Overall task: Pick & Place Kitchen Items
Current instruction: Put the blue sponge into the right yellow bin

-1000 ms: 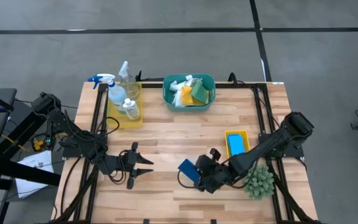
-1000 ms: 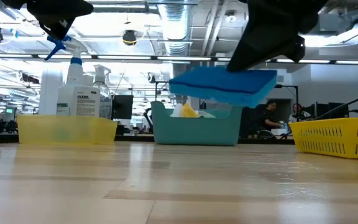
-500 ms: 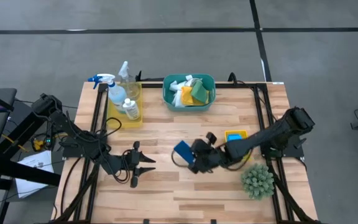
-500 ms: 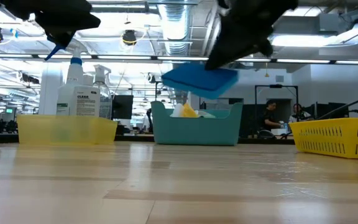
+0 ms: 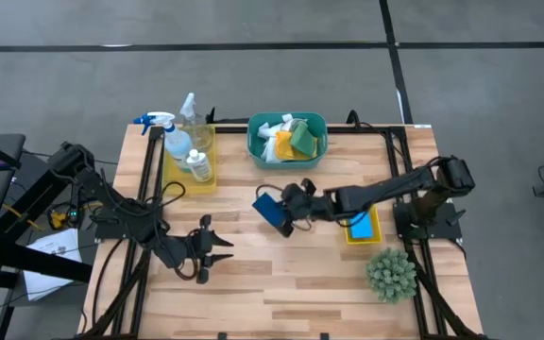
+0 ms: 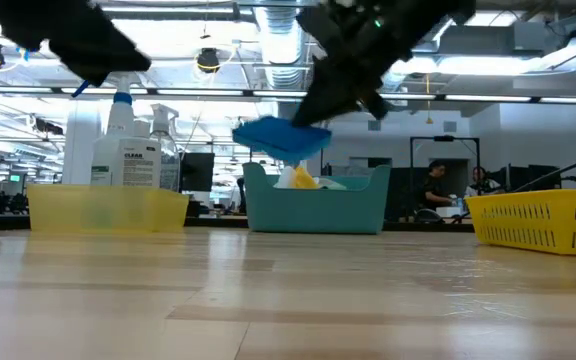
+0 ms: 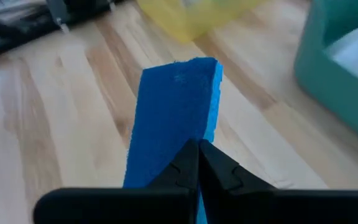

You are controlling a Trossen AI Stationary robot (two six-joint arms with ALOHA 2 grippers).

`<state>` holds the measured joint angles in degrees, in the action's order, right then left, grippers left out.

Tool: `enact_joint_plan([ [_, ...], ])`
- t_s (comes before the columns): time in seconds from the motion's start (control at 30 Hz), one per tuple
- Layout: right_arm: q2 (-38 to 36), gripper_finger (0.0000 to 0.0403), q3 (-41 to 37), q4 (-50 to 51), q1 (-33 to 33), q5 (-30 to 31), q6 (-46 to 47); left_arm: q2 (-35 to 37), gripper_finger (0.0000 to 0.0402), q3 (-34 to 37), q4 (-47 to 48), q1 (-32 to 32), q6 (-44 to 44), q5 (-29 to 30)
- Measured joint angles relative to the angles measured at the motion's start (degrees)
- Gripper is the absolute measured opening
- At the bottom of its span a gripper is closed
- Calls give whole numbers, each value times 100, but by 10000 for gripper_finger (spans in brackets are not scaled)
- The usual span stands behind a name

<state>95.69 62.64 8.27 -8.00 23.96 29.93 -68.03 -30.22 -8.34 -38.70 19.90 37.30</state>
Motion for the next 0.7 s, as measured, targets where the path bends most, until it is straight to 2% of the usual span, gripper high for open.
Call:
enact_joint_plan([
  [0.1, -279, 0, -428, -516, 126, -162, 35, 14, 122, 144, -99, -158, -133, 94],
  [0.2, -652, 0, -916, -590, 102, -156, 216, 176, 122, 567, -543, -310, -254, 499],
  [0.33, -1319, 0, -1461, -858, -44, -34, 333, 608, 110, 1352, -1903, -63, -629, 555],
  [0.4, -1605, 0, -1642, -808, -141, 95, 396, 757, 95, 1740, -2940, 342, -999, -17],
  [0.5, -1911, 0, -1757, -828, -242, 296, 414, 906, 67, 2163, -3932, 1320, -1212, -1451],
  [0.6, -2143, 0, -1799, -773, -365, 483, 510, 973, 35, 2315, -4077, 2347, -1130, -2616],
  [0.7, -2292, 0, -1801, -611, -551, 694, 702, 1059, 7, 2405, -4117, 3050, -1103, -3542],
])
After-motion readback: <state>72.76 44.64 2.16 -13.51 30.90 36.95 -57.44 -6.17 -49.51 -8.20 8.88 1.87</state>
